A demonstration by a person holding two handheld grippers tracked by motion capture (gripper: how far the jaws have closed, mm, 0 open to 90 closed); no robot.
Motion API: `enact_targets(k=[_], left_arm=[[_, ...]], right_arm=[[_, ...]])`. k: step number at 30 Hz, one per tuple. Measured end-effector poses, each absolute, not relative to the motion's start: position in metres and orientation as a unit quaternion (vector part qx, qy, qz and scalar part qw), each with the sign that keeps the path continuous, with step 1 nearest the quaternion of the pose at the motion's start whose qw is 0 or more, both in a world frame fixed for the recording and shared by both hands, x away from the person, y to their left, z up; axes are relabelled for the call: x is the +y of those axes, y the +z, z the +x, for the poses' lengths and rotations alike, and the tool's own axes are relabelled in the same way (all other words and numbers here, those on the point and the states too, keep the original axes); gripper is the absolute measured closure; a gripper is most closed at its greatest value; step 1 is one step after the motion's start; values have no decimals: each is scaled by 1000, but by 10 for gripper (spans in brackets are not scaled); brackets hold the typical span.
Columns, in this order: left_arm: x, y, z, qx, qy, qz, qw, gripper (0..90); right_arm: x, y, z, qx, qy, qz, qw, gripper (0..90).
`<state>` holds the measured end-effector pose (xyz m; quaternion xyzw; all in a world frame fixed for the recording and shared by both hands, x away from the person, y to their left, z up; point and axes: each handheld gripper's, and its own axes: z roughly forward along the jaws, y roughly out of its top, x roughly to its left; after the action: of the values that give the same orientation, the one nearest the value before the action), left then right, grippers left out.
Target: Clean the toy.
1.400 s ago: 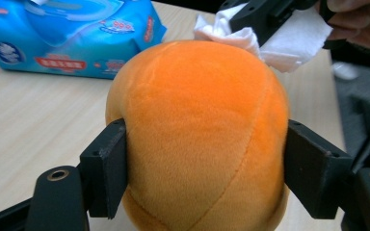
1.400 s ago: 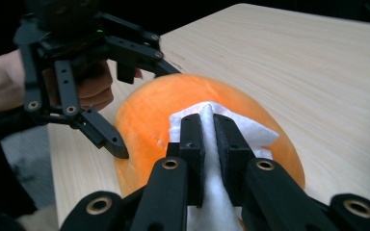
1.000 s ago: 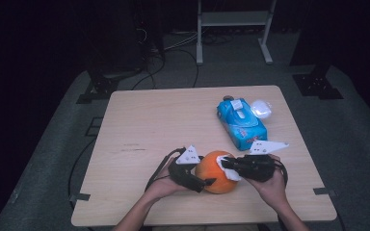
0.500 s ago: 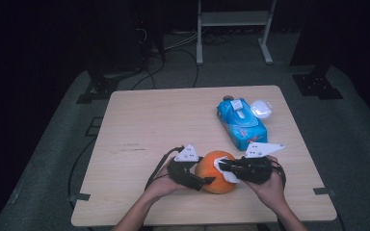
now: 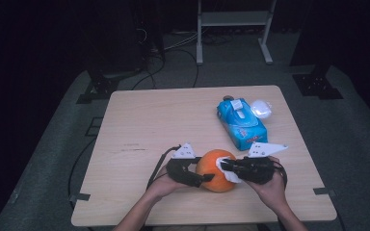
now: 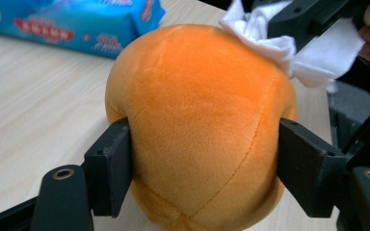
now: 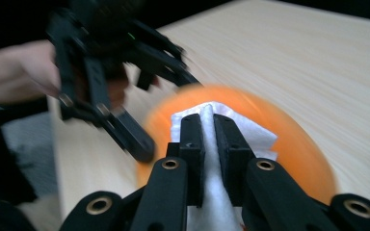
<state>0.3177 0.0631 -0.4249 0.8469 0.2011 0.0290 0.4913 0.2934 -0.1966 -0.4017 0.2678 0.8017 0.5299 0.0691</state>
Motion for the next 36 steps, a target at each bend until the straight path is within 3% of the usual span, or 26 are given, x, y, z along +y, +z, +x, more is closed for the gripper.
enact_targets(k=[4,7,14,17,18,20,23,27,30,34,36], left_arm=[[61,-410,310,185,58,851,488,314],[62,-410,309,182,55,853,487,310],[70,-418,320,203,28,845,493,109],[72,-428,327,225,-7,841,493,81],[72,-432,328,225,-20,837,498,85],[71,-433,328,221,-22,831,510,214],[70,-425,322,203,6,839,504,300],[66,-415,314,174,36,853,491,334],[63,-413,310,160,52,855,490,334],[60,-425,314,188,27,843,504,173],[58,-427,315,204,17,833,514,150]], right_arm=[[-195,-391,289,802,534,253,88,822],[-201,-397,293,799,536,263,74,823],[-204,-406,295,808,519,271,69,826],[-208,-408,298,803,523,279,66,826],[-208,-408,299,801,524,283,63,826],[-204,-407,298,804,520,281,67,826],[-200,-403,296,799,529,278,66,825],[-192,-390,289,795,551,247,62,824],[-190,-383,286,806,535,235,98,823],[-199,-390,289,811,516,253,109,824],[-200,-391,290,809,519,256,100,824]])
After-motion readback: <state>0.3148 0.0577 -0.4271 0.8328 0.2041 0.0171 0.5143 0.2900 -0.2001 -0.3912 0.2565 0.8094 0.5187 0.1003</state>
